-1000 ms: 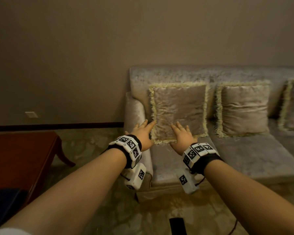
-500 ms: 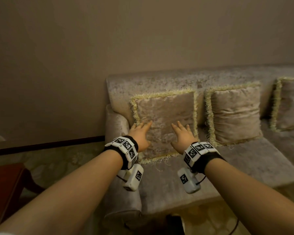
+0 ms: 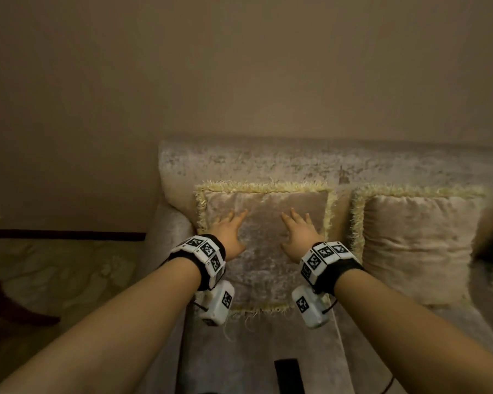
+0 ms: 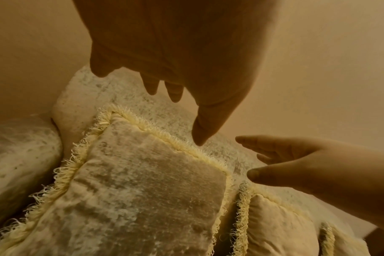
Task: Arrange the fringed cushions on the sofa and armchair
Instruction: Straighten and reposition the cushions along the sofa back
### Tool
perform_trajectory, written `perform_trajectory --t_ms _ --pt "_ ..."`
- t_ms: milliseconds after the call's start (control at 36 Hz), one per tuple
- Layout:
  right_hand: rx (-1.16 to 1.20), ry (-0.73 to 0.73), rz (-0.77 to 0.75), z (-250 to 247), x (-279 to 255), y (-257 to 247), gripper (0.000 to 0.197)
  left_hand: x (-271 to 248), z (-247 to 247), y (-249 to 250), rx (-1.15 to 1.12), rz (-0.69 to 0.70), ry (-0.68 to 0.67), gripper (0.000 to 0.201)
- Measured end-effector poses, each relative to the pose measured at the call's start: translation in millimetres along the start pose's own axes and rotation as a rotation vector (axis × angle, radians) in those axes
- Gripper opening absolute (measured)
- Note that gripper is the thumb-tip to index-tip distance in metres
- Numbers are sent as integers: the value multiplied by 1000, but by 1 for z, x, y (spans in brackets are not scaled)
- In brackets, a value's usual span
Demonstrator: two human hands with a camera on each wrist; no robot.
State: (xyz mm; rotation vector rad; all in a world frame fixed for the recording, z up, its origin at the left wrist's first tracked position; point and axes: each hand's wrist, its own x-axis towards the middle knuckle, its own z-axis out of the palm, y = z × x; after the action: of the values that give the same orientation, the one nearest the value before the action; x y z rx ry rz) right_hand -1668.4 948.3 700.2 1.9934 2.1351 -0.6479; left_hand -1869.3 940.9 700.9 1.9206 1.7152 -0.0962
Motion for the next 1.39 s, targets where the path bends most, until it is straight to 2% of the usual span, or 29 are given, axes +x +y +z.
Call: perform_trajectory --t_ms 167,333,667,806,917,1000,1111,1167,1278,1306,1389 --pt "-25 -51 -41 -14 47 23 75 38 2 9 -70 -60 -42 88" --pt "-32 -102 -88 -17 96 18 74 75 -4 -2 -74 -90 -40 87" --pt "-152 -148 -130 -11 184 -1 74 142 11 -58 -111 -154 -98 87" --pt "-251 -150 -179 -12 217 -11 68 163 20 -82 -110 -159 -52 88" --pt "-288 -195 -208 -8 241 -18 83 177 29 -100 -125 -155 -61 89" --pt "-290 -194 -230 -4 261 -19 83 183 35 -110 -148 -156 -52 89" --pt "-312 -203 -170 9 273 -21 101 184 44 -125 -156 -173 -43 84" --pt "-297 -167 -150 17 272 -21 93 182 50 -133 -158 -193 -49 83" --pt "-310 -144 -172 24 261 -24 30 178 63 -148 -164 -242 -99 82" --pt "-322 -159 -173 25 258 -26 24 178 67 -150 -165 -247 -111 83" --pt "-360 -204 -169 24 251 -30 24 174 73 -151 -181 -260 -123 85"
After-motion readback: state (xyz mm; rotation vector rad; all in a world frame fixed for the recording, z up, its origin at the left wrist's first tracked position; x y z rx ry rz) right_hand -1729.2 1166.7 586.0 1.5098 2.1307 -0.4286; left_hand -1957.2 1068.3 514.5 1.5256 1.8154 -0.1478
